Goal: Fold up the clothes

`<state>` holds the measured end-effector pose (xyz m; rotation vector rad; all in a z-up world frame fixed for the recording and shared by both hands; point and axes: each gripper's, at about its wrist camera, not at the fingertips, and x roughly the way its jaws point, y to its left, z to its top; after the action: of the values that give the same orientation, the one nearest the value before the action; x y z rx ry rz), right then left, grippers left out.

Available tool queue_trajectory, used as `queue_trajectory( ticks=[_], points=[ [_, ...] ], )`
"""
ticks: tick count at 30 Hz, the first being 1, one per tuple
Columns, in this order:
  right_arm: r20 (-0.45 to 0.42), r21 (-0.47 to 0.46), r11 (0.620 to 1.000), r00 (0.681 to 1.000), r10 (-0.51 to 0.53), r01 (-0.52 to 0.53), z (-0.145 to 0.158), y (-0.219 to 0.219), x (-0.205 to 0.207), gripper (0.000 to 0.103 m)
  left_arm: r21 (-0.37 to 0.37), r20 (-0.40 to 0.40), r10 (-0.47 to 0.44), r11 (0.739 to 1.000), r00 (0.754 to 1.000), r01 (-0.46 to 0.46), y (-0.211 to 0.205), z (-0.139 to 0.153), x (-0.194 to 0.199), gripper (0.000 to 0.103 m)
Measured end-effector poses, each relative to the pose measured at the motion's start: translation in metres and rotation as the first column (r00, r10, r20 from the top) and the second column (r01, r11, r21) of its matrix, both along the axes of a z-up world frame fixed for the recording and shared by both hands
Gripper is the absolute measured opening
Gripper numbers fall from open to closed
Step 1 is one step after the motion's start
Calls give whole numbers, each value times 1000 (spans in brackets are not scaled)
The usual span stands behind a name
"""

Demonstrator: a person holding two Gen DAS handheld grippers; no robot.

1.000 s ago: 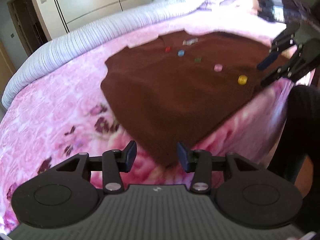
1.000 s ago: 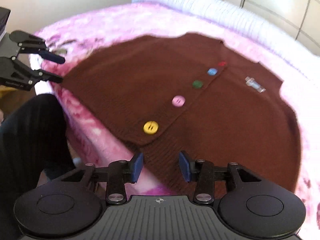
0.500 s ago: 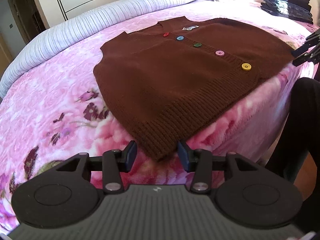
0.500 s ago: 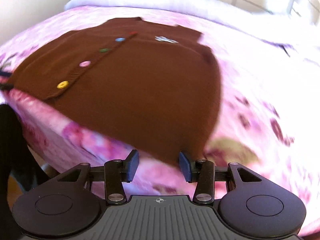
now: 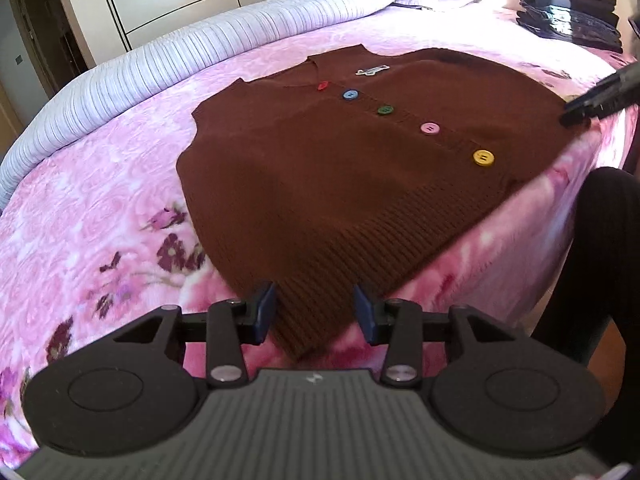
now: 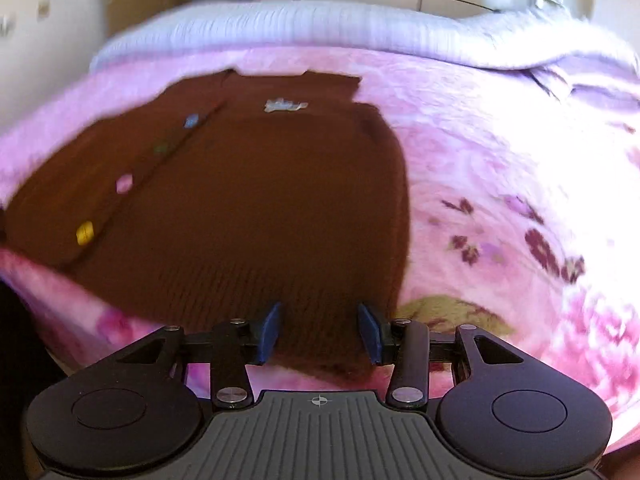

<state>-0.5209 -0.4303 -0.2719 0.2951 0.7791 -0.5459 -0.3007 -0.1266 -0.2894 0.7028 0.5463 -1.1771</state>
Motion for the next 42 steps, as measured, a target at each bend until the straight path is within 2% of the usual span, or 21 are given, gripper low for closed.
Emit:
queue_trajectory(
  ticks=[1,6,14,17,19,21,23,25,28,30,32,34,37,39,41,42],
  points=[
    [16,4,1000,1000,-20,20,5,0,-1,44,-5,-4,3,1000,1000,-3,1,2,0,39],
    [59,-64,997,997,42,-39,27,-7,24,44,-20,-19,14,1000,1000,-14,-13,8,11,39],
    [22,-105,990,995,96,-93,16,-72,98,44,-13,-33,26,1000,999,-26,-39,7,32,39],
    [-20,-77,991,993,113,-114,5,-106,126,44,-8,-38,43,999,998,-43,-50,4,46,39],
    [-47,-19,998,997,60,-61,-8,-138,139,44,-6,-44,54,999,998,-54,-56,2,54,39],
    [-6,12,1000,1000,-1,1,-13,-164,142,43,-7,-48,57,998,997,-58,-60,0,61,39],
    [16,32,999,999,-32,31,-11,-173,144,43,-9,-50,59,998,997,-60,-64,0,68,39],
    [31,19,1000,999,-24,23,-3,-162,145,43,-14,-44,64,998,997,-65,-67,0,73,39],
    [53,-8,998,997,63,-62,9,-129,140,43,-11,-61,71,997,996,-72,-70,-4,80,39],
    [50,17,993,992,112,-113,6,-107,137,43,-12,-76,75,997,994,-76,-70,-9,82,40],
    [9,59,988,990,143,-144,-3,-89,132,44,-17,-82,93,995,992,-95,-67,-8,83,41],
    [-15,58,988,989,147,-145,-5,-76,125,44,-20,-79,113,993,990,-115,-63,-4,82,40],
    [-18,51,990,991,133,-132,9,-56,108,45,-24,-35,121,992,992,-122,-49,11,67,41],
    [6,69,988,991,136,-136,24,-39,93,53,-25,-31,146,989,989,-147,-36,20,58,41],
    [-9,71,991,993,118,-117,32,-19,77,71,-27,-51,165,986,985,-166,-21,24,48,42],
    [-20,71,992,994,107,-106,36,-8,69,73,-27,-62,172,984,983,-174,-13,25,43,42]
  ],
)
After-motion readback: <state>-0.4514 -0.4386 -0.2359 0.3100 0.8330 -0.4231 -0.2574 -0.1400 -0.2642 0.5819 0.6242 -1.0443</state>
